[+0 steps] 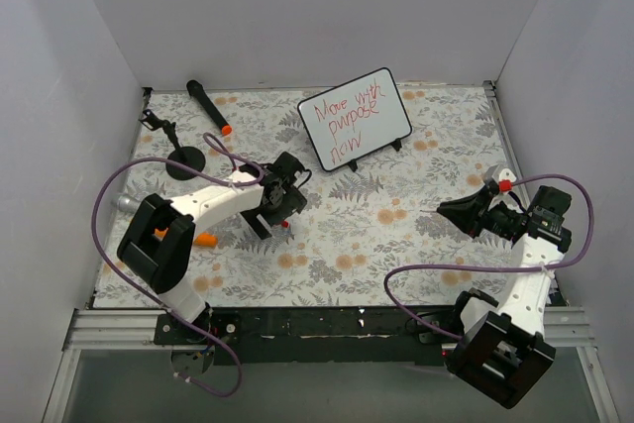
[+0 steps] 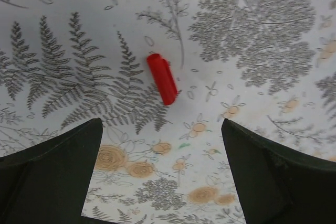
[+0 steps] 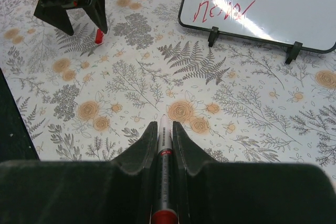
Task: Write a sentence on the whiteboard
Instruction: Pick up the pen cap from the center of the board.
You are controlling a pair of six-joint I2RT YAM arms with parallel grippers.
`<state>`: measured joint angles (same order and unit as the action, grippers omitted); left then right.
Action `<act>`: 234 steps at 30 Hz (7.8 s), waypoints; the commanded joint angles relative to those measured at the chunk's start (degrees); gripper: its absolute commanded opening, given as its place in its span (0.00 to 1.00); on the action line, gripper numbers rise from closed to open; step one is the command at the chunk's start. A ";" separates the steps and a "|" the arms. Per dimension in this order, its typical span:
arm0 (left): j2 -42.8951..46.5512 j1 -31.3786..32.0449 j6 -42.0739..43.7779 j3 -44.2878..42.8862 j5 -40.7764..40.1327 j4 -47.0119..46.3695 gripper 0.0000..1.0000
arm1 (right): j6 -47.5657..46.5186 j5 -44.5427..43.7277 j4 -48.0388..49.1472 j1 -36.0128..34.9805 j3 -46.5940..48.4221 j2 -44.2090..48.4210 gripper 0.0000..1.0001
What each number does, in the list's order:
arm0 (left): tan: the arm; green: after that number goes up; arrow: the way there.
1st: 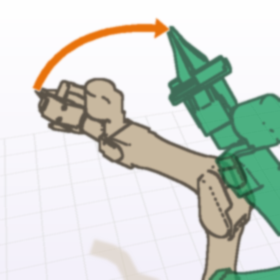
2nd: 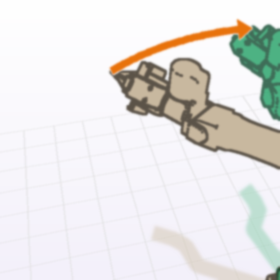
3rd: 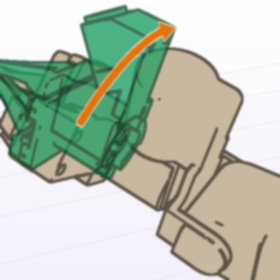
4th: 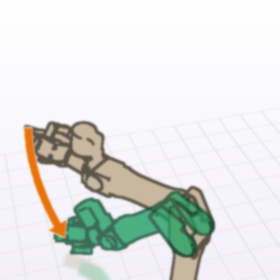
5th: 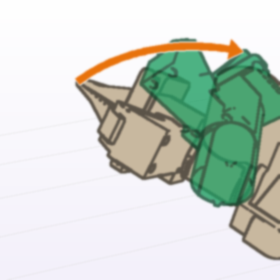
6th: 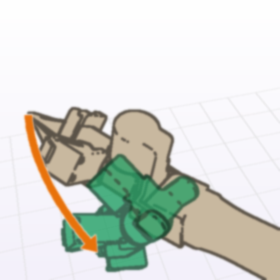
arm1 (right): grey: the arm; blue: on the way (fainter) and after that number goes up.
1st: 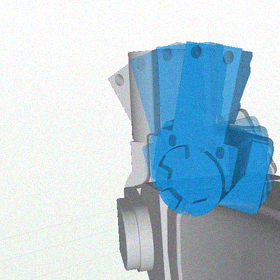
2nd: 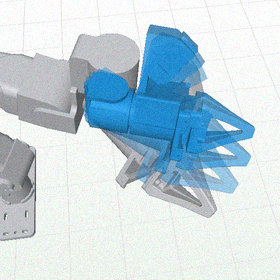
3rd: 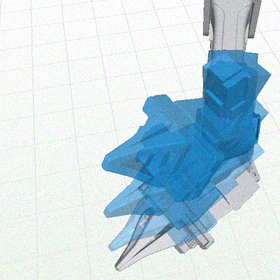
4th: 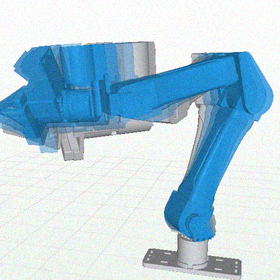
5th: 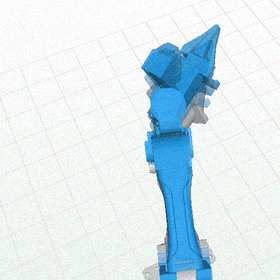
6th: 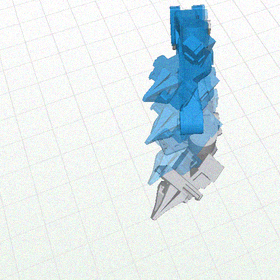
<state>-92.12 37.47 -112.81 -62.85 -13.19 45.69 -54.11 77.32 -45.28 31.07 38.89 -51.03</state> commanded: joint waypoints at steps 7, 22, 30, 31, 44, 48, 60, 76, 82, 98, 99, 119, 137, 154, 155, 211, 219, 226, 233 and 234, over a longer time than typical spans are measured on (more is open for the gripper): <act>-1.75 1.73 -15.95 -1.49 -4.21 7.84 0.77 | -3.90 0.99 -3.59 0.13 2.77 0.58 0.01; -10.80 1.29 -15.68 -9.49 -5.09 9.33 0.54 | -5.39 0.90 -4.82 0.13 3.03 -0.48 0.01; -8.61 0.32 -16.21 -3.42 -4.04 6.26 0.46 | -5.40 0.90 -4.82 0.13 3.03 -0.30 0.01; -8.61 0.23 -15.86 -3.25 -3.95 5.82 0.44 | -5.40 0.90 -4.82 0.13 3.03 -0.30 0.01; -8.26 -1.44 -10.85 -1.93 -5.27 4.23 0.37 | -5.48 0.90 -4.91 0.13 3.03 -0.22 0.01; -8.26 -1.88 -8.39 -0.78 -5.09 2.30 0.38 | -5.48 0.90 -4.73 0.13 3.03 -0.22 0.01; -5.98 -2.05 2.51 6.41 -1.93 -7.80 0.31 | -5.57 0.82 -4.82 0.13 2.94 -0.13 0.01; -3.77 -3.46 17.36 8.27 2.99 -14.76 0.35 | -5.75 0.64 -4.82 0.13 3.03 0.05 0.01; -4.39 -3.99 19.65 8.27 1.50 -12.38 0.37 | -5.75 0.64 -4.91 0.13 3.03 0.22 0.01; -2.28 -6.27 29.05 12.22 6.51 -14.40 0.36 | -9.43 1.43 -8.42 0.13 4.08 0.31 0.01; -2.37 -6.36 29.32 12.31 7.29 -15.10 0.34 | -9.87 1.52 -8.69 0.13 4.17 0.31 0.01; -10.36 -6.71 36.08 6.60 7.57 -8.26 0.18 | -12.16 1.43 -10.62 -0.31 4.61 0.58 0.01; -7.99 -4.96 47.76 3.61 16.34 -9.56 0.08 | -12.25 1.52 -10.45 -0.31 4.35 0.49 0.01; -16.52 5.06 68.87 -7.11 13.89 -10.01 0.15 | -8.21 1.08 -6.49 -0.31 2.77 -0.13 0.01; -16.52 5.07 69.04 -7.11 11.81 -9.75 0.16 | -7.95 0.99 -6.23 -0.31 2.68 -0.13 0.01; -11.77 10.42 74.31 -3.33 13.10 -24.23 0.00 | -3.37 2.57 -2.71 -0.57 2.06 -4.07 0.01; -10.80 10.60 79.33 -2.01 20.31 -30.31 0.00 | -7.41 1.61 -8.41 -8.90 7.33 -12.77 0.01; -10.37 10.60 80.73 -3.07 24.00 -31.10 0.00 | -9.16 0.90 -12.01 -15.24 12.34 -24.53 0.01; -7.38 10.87 81.26 -2.19 27.60 -32.94 0.00 | -12.16 1.69 -16.77 -20.34 17.26 -33.43 0.01; -6.85 11.04 81.44 -1.84 28.56 -33.47 0.00 | -11.73 1.87 -16.60 -21.30 17.44 -33.79 0.01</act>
<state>-104.81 48.03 -32.82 -65.39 11.46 15.31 -64.05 77.78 -58.35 12.19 53.34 -83.13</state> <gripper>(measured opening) 0.153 0.183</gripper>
